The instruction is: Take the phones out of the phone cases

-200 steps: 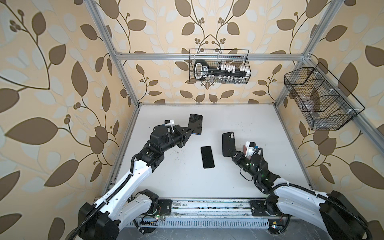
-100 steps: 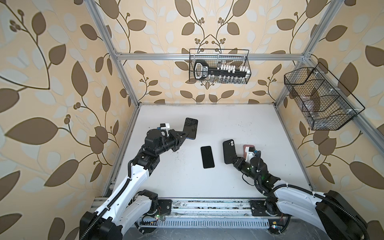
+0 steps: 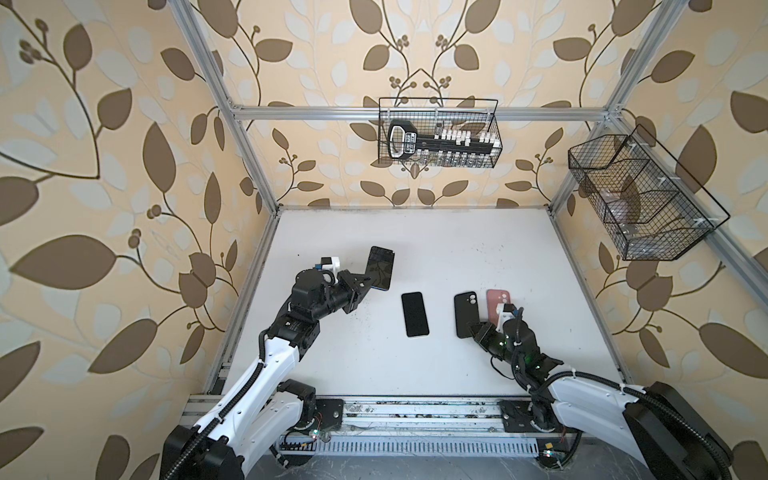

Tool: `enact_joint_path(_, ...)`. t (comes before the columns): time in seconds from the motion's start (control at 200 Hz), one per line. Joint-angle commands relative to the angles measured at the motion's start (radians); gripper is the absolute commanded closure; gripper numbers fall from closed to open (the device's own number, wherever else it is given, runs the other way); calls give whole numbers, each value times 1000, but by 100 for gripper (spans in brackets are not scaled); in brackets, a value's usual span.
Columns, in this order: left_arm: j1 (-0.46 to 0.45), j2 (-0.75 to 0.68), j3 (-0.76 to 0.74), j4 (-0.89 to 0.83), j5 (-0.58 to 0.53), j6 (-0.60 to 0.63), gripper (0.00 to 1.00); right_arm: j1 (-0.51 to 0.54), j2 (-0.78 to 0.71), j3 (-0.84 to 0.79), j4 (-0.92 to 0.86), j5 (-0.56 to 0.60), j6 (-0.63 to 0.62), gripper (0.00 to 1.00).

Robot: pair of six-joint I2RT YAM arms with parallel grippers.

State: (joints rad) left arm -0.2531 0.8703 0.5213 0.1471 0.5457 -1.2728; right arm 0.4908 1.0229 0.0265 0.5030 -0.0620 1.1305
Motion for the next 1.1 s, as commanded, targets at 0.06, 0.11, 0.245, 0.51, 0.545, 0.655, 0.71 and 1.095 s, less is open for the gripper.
enact_joint_path(0.06, 21, -23, -27, 125, -1, 32, 100, -8, 37, 16, -18, -52, -19, 70)
enact_joint_path(0.11, 26, -23, -33, 124, -3, 35, 100, -8, 42, 24, -37, -55, -19, 64)
enact_joint_path(0.245, 42, -22, -52, 119, -2, 38, 100, -10, 21, 80, -203, -30, -12, 48)
enact_joint_path(0.51, 68, -33, -91, 134, 2, 33, 100, -10, -114, 168, -494, 70, -14, 35)
enact_joint_path(0.545, 72, -34, -98, 133, 2, 34, 100, -11, -125, 180, -535, 90, -9, 31)
enact_joint_path(0.655, 79, -36, -115, 140, 3, 35, 100, -13, -143, 207, -619, 115, -6, 23)
enact_joint_path(0.71, 81, -36, -122, 141, 3, 39, 100, -13, -149, 218, -648, 126, -10, 22)
enact_joint_path(1.095, 87, -29, -200, 183, -10, 92, 100, 56, -171, 362, -729, 218, -131, 4)
